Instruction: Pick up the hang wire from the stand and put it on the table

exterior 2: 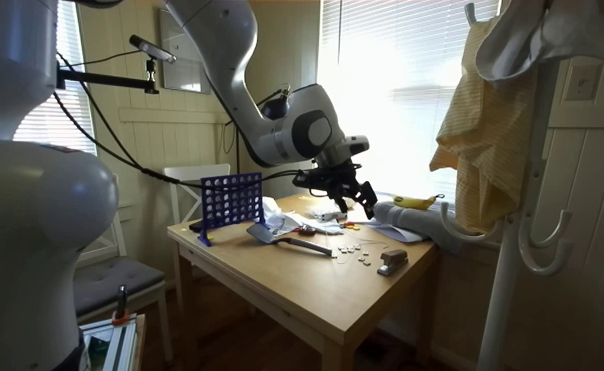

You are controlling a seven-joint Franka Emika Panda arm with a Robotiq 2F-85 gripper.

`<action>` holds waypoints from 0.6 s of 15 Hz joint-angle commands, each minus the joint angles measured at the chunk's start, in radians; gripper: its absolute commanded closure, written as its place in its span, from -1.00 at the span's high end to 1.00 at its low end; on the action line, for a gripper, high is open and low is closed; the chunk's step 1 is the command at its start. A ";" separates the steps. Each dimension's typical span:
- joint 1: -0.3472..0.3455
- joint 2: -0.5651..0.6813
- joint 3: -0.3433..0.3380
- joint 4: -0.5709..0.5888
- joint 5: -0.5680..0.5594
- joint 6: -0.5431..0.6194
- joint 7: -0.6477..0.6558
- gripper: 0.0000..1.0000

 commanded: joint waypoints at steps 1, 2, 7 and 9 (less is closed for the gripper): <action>0.023 -0.007 -0.020 0.000 -0.018 -0.003 0.015 1.00; 0.034 -0.010 -0.028 0.000 -0.023 -0.004 0.019 1.00; -0.007 0.020 0.046 0.004 0.070 -0.020 -0.007 1.00; 0.008 0.005 0.027 -0.002 0.037 -0.008 0.010 1.00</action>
